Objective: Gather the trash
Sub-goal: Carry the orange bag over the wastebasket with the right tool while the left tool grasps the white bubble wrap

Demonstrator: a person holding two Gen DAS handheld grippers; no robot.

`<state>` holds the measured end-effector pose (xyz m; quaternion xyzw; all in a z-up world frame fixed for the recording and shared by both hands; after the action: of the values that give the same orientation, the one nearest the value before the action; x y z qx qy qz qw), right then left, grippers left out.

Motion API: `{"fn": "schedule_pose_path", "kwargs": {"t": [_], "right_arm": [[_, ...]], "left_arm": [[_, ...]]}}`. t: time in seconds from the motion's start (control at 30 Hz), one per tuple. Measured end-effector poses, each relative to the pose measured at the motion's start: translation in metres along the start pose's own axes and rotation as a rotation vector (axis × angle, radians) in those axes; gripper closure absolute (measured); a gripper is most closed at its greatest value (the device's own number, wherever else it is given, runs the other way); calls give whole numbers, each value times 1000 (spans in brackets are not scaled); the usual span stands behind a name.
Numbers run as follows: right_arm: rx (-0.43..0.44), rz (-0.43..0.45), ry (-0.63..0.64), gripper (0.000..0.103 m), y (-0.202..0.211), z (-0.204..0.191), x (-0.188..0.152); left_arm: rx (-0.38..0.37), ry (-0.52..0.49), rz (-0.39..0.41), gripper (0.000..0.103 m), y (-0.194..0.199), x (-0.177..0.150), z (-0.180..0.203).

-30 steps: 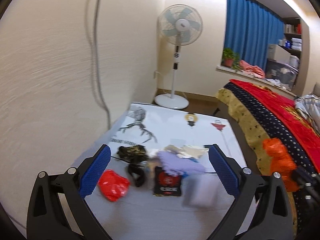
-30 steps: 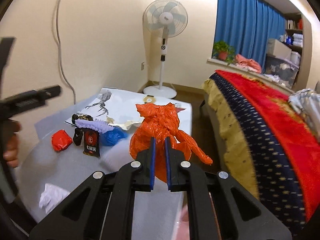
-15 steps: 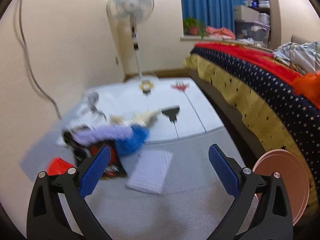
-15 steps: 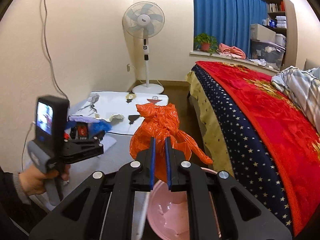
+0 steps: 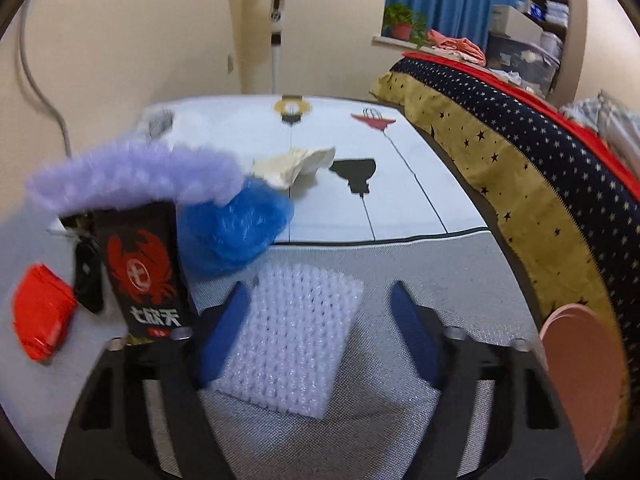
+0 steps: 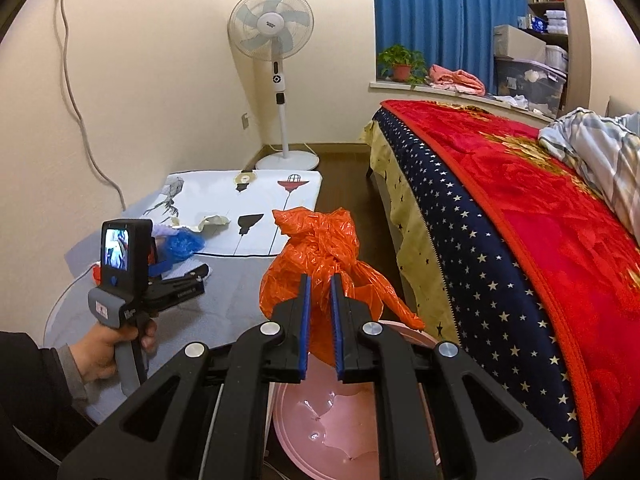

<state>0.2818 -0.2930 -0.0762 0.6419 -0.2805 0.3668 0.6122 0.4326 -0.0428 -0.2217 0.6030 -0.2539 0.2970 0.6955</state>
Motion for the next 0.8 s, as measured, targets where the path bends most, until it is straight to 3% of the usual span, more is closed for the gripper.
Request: {"fn": "schedule_pose_path", "kwargs": {"t": [0.1,0.2,0.23,0.27,0.53,0.6,0.63,0.67,0.8], "right_arm": [[1,-4,12,93,-2,-3,0],[0,-4,16,93,-4,-2,0],[-3,-5,17,93,-4,-1,0],[-5,-6,17,93,-4,0,-1],[-23,-2,0,93,3,9,-3],[-19,4,-5,93,6,10,-4],[-19,7,-3,93,8,10,-4],[-19,8,0,93,10,11,-5],[-26,-1,8,93,10,12,-8]], "left_arm": [[-6,24,-30,46,-6,-2,-3],[-17,21,-39,77,-9,-3,-1],[-25,18,-35,100,-8,-3,0],[-25,12,-28,103,-7,-2,1],[-37,-25,15,103,28,6,6],[-55,-14,-4,93,30,3,4],[-52,-15,-12,71,29,1,3],[-42,-22,-16,56,28,-2,3],[-26,-53,-53,55,15,-14,3]]}}
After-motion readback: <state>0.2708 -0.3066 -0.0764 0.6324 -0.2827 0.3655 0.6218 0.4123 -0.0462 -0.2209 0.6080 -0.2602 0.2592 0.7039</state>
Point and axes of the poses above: each gripper's, at about its wrist camera, not at the fingertips, and y roughly against the way its jaws point, z to its right, x to its top, the point moved 4 cm from there along -y, roughly the way its jaws point, and after that the axes turned 4 degrees about y, right-handed, at the moved point
